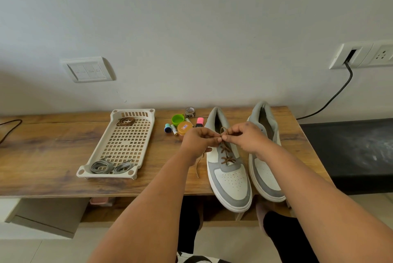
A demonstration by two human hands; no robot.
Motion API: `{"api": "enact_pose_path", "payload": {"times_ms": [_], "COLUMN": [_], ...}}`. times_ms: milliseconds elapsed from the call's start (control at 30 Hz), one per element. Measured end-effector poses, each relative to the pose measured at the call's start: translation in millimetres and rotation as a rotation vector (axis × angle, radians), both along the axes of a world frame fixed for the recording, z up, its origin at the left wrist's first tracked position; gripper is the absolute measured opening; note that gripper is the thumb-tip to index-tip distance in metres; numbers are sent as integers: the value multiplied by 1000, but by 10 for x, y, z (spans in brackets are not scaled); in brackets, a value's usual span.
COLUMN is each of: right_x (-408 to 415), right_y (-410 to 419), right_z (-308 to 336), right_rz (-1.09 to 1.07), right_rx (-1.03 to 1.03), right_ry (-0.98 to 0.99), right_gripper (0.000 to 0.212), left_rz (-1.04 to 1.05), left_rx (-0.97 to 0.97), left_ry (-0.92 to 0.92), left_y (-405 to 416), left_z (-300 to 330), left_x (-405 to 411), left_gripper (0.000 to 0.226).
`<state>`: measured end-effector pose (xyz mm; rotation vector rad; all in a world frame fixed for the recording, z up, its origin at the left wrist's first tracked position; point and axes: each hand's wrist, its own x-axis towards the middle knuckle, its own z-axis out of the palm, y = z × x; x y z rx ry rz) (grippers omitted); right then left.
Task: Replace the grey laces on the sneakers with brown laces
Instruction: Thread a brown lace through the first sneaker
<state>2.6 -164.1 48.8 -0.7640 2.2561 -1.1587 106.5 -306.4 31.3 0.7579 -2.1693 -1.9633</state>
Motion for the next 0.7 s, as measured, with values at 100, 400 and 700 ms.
{"api": "enact_pose_path", "payload": {"times_ms": [100,400,700], "right_x": [-8,54,245], "right_y": [15,-19,-6], "right_z": [-9,88,95], "right_rz": [-8,-62,34], "right_rx": [32,180,215], "right_ry": [69,273,265], "right_gripper": [11,27,27], "left_rz": [-22,-81,-109], "left_rx": [-50,-181,-250], "left_ry": [-23,-28,-59], "left_y": [-1,-8,-32], "left_z": [38,75,95], "left_x": [-4,-16,-25], "left_gripper": [9,12,7]}}
